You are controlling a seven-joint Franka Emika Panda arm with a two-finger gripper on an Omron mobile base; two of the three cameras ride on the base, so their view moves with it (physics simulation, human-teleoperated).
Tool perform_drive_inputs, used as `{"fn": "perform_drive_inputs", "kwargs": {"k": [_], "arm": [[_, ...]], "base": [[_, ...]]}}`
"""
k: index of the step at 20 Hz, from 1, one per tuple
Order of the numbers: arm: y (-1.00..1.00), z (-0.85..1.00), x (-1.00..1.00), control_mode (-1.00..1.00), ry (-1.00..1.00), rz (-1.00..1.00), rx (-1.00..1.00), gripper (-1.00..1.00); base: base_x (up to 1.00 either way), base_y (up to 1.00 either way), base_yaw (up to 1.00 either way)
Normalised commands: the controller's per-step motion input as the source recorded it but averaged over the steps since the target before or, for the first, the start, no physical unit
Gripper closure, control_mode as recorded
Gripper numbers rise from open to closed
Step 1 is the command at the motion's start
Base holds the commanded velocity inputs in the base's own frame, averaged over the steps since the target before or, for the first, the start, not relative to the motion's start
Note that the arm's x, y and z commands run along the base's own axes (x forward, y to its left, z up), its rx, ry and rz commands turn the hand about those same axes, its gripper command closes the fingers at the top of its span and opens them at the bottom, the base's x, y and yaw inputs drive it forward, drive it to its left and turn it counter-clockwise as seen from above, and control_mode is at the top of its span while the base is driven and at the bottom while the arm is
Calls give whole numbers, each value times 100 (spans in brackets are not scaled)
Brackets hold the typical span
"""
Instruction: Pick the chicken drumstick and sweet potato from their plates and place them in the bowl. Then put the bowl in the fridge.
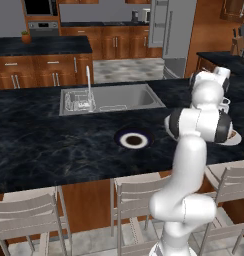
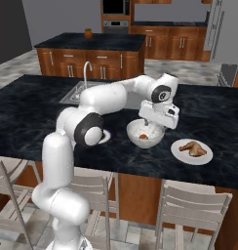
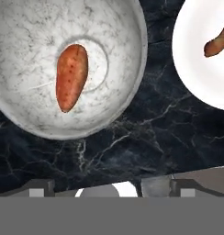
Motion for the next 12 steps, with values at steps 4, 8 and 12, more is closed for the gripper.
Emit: {"fn": "perform_drive_inputs", "kwargs": {"k": [4,8,12], "arm": [[-6,2,-63,-100,-8,-42,0,-100],[-12,-1,-49,-100,-2,-46,-3,-100],[-24,-1,-28,-100,0,-32,-16,-100]], "base": [[0,0,0],[0,0,0],[0,0,0]]}}
